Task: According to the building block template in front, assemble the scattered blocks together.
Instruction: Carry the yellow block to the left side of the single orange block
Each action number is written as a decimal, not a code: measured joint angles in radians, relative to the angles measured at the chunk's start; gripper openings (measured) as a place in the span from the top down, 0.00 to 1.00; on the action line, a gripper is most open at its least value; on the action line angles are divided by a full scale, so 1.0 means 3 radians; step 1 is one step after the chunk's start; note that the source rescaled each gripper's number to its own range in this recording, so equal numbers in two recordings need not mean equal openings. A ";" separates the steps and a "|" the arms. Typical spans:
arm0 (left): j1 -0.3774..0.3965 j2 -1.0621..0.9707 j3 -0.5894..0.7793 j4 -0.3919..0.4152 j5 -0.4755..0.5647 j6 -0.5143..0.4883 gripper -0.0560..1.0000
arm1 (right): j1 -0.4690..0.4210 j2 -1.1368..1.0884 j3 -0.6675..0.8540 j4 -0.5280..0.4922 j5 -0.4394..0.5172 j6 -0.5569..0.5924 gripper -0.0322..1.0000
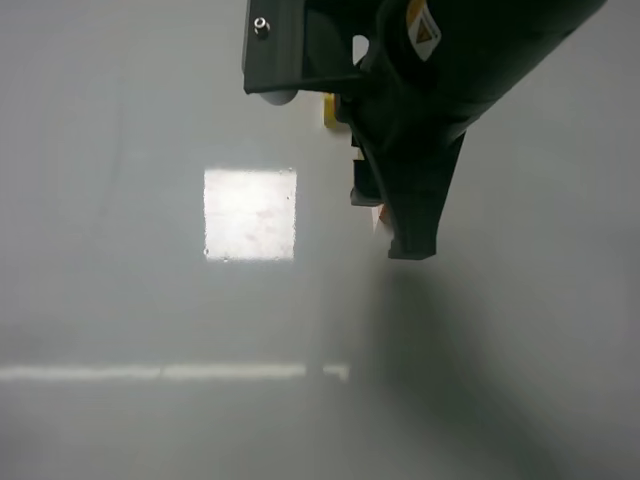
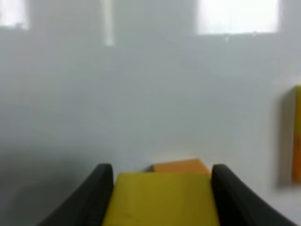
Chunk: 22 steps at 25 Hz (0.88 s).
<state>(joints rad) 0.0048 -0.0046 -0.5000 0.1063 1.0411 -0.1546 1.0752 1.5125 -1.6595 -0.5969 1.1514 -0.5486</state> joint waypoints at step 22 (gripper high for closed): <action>0.0000 0.0000 0.0000 0.0000 0.0000 0.0000 0.60 | -0.0367 0.0735 -0.0428 0.0311 -0.0315 -0.0849 0.95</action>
<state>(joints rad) 0.0048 -0.0046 -0.5000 0.1063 1.0411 -0.1546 0.9650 1.7329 -1.7878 -0.5036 1.0570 -0.8034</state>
